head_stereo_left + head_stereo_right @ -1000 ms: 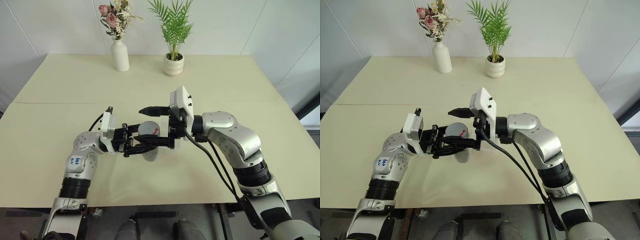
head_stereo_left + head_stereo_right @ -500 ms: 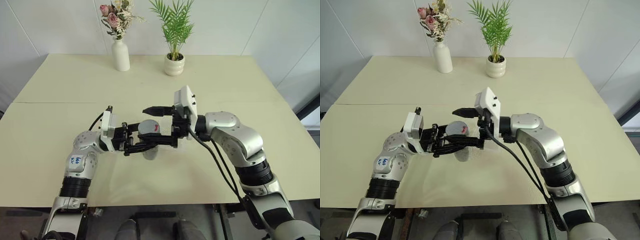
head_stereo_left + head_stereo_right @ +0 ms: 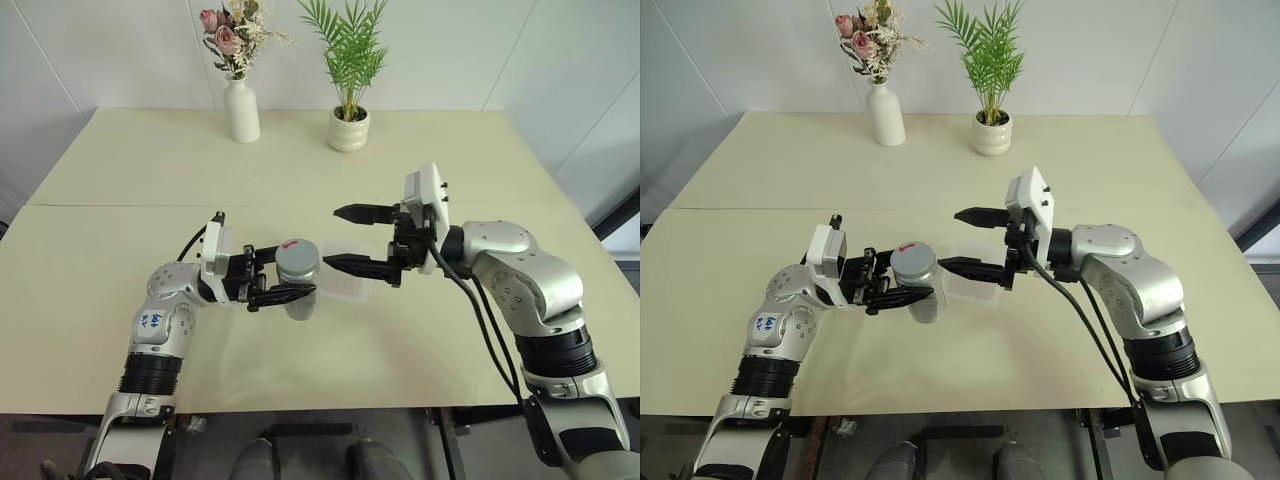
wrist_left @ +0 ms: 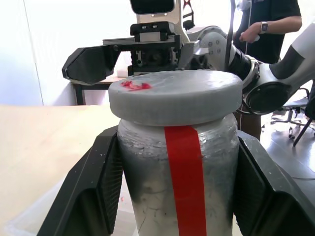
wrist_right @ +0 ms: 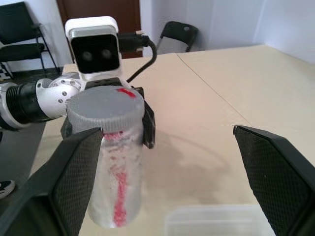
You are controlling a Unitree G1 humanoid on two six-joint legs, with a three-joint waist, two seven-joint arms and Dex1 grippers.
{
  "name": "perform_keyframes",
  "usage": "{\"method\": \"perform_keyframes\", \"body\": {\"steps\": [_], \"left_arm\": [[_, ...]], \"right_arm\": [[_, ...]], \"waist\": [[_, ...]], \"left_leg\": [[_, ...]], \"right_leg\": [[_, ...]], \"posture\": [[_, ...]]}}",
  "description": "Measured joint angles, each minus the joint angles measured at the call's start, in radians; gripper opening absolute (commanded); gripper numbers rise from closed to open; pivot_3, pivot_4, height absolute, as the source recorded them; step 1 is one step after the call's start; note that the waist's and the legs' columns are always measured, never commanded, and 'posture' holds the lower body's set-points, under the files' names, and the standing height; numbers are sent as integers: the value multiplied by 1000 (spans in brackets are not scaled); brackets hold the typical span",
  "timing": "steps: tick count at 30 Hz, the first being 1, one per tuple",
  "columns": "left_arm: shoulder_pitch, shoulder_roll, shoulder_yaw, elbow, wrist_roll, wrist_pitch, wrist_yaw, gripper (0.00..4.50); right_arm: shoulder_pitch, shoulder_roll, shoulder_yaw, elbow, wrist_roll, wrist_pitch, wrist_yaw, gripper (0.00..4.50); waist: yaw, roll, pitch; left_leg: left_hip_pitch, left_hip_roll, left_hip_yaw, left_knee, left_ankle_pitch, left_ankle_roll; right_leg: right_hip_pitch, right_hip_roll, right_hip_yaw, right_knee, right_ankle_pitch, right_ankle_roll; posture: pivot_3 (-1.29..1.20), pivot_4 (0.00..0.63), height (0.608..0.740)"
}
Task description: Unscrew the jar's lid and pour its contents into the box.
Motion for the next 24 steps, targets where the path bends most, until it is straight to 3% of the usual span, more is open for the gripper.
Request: {"method": "perform_keyframes", "body": {"steps": [9, 13, 24], "left_arm": [[0, 2, 0, -1, 0, -1, -2, 2511], [0, 3, 0, -2, 0, -1, -3, 2511], [0, 3, 0, -3, 0, -1, -3, 2511]], "right_arm": [[-5, -17, -34, 16, 34, 13, 40, 4455], [-34, 26, -29, -5, 66, 46, 26, 4455], [-82, 129, 93, -25, 16, 66, -38, 4455]], "waist": [[1, 0, 0], [-1, 0, 0], [2, 0, 0]], "left_leg": [[0, 0, 0, 1, 0, 0], [0, 0, 0, 0, 0, 0], [0, 0, 0, 1, 0, 0]], "right_leg": [[0, 0, 0, 0, 0, 0], [0, 0, 0, 1, 0, 0], [0, 0, 0, 1, 0, 0]], "posture": [[0, 150, 740], [0, 150, 740], [0, 150, 740]]}}
